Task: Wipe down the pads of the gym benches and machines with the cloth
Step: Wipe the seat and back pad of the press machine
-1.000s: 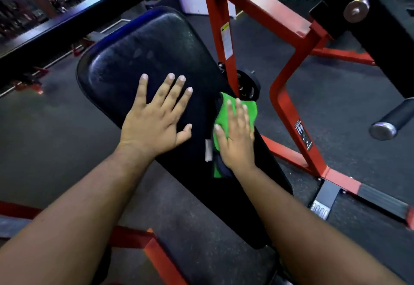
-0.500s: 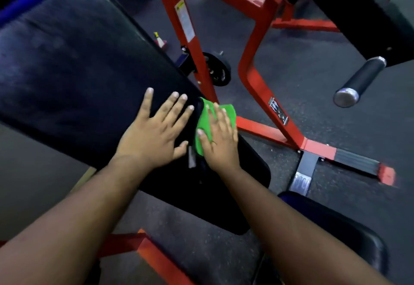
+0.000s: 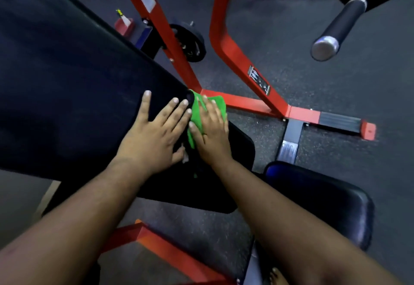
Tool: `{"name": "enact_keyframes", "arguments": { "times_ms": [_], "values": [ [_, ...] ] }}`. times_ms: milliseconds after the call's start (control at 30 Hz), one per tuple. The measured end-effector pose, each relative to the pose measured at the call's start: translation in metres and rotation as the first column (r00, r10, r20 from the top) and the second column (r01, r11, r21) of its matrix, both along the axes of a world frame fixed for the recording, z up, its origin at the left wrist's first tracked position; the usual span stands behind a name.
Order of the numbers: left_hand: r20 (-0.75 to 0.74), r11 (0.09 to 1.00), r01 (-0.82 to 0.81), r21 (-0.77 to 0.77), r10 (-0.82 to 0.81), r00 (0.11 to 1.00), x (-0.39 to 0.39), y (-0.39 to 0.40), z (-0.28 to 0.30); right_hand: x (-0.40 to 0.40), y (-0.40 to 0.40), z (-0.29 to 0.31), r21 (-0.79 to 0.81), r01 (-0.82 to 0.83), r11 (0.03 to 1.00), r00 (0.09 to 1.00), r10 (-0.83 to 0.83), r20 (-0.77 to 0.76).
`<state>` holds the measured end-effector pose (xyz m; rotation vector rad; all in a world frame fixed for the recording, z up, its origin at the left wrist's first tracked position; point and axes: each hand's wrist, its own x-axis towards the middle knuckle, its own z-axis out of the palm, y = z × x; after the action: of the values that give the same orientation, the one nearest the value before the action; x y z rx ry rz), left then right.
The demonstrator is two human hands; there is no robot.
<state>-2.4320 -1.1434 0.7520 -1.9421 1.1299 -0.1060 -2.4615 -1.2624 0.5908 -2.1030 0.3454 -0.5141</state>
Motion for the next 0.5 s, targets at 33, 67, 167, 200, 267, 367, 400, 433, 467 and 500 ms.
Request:
{"name": "enact_keyframes", "arguments": {
  "times_ms": [33, 67, 167, 200, 267, 367, 400, 433, 467, 500],
  "values": [
    [0.005, 1.0, -0.003, 0.006, 0.003, 1.0, -0.001, 0.001, -0.001, -0.008, -0.008, -0.021, 0.021, 0.04, 0.999, 0.998, -0.039, -0.057],
    [0.009, 1.0, -0.001, 0.024, 0.001, 1.0, -0.001, 0.0, -0.004, -0.019, -0.019, -0.049, 0.068, 0.111, 0.991, 0.986, -0.102, -0.132],
    [0.039, 0.998, 0.004, 0.057, -0.006, 0.999, 0.001, -0.001, -0.008, -0.05, -0.042, -0.112, 0.267, 0.308, 0.913, 0.926, -0.224, -0.304],
    [0.047, 0.998, 0.007, 0.065, -0.01, 0.999, 0.001, -0.002, -0.009, -0.052, -0.042, -0.118, 0.308, 0.343, 0.887, 0.91, -0.232, -0.345],
    [0.047, 0.996, 0.001, 0.089, -0.005, 0.999, 0.0, -0.005, -0.008, -0.043, -0.032, -0.103, 0.317, 0.395, 0.862, 0.886, -0.266, -0.38],
    [0.061, 0.997, -0.002, 0.082, -0.003, 0.998, 0.0, -0.005, -0.006, -0.019, -0.01, -0.05, 0.252, 0.233, 0.939, 0.97, -0.204, -0.135],
    [0.063, 0.997, -0.001, 0.08, -0.004, 0.998, -0.001, -0.005, -0.006, -0.013, -0.006, -0.036, 0.218, 0.146, 0.965, 0.989, -0.14, -0.044],
    [0.062, 0.996, 0.004, 0.084, -0.009, 0.998, 0.0, -0.008, -0.004, -0.009, -0.006, -0.03, 0.179, 0.09, 0.98, 0.996, -0.091, 0.0],
    [0.062, 0.996, 0.003, 0.093, -0.009, 0.998, -0.002, -0.008, -0.004, -0.012, -0.006, -0.033, 0.143, 0.065, 0.988, 0.998, -0.066, 0.003],
    [0.067, 0.995, 0.002, 0.1, -0.009, 0.998, -0.002, -0.007, -0.004, -0.018, -0.011, -0.043, 0.12, 0.074, 0.99, 0.997, -0.071, -0.028]
  ]
}}
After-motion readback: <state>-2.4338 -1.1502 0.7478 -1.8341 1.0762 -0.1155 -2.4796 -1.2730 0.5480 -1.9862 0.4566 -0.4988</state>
